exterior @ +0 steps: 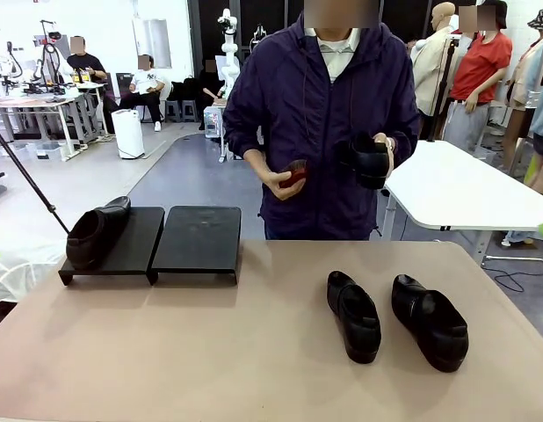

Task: Organize the shoes by placing them on the stand.
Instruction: Pick up one Shoe and place it in the middle of the table.

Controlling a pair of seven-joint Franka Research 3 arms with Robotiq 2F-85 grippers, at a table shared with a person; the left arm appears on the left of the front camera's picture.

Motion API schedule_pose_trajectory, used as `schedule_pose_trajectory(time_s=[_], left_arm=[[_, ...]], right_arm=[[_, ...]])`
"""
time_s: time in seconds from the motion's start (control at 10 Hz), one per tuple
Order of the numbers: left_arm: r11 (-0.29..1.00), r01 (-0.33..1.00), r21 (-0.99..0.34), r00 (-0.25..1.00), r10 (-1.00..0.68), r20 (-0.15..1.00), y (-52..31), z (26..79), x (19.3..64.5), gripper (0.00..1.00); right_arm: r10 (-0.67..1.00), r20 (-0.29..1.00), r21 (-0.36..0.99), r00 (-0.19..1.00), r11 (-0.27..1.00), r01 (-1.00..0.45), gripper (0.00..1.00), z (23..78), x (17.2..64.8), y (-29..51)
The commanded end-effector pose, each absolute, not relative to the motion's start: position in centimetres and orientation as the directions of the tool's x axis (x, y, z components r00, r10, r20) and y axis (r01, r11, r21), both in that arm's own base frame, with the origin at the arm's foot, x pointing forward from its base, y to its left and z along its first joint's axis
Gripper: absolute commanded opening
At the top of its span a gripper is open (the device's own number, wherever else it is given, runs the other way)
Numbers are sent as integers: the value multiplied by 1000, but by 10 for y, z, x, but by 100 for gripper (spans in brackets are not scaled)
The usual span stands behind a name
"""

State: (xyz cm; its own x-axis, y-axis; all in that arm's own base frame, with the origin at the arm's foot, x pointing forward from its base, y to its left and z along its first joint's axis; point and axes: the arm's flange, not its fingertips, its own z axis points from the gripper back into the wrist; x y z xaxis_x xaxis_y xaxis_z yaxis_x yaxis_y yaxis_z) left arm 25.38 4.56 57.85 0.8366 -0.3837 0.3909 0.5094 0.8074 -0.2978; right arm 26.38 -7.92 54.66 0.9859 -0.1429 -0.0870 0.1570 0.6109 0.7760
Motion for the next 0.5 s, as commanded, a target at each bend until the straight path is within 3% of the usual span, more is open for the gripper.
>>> schedule_pose_trajectory(time_s=[0.0,0.2,0.3,0.4], left_arm=[[813,500,-298,843,-380,379,48,581,255,100],[813,500,-298,843,-380,379,48,581,255,100],[813,500,-298,843,-380,379,48,581,255,100],[813,500,-298,843,-380,379,48,581,255,100]], right_arm=[[-88,-130,603,988,783,149,100,542,284,-10],[-28,-119,460,992,884,80,100,535,289,41],[-87,-114,618,990,774,139,100,544,283,5],[-290,-227,708,930,607,362,100,544,271,-84]])
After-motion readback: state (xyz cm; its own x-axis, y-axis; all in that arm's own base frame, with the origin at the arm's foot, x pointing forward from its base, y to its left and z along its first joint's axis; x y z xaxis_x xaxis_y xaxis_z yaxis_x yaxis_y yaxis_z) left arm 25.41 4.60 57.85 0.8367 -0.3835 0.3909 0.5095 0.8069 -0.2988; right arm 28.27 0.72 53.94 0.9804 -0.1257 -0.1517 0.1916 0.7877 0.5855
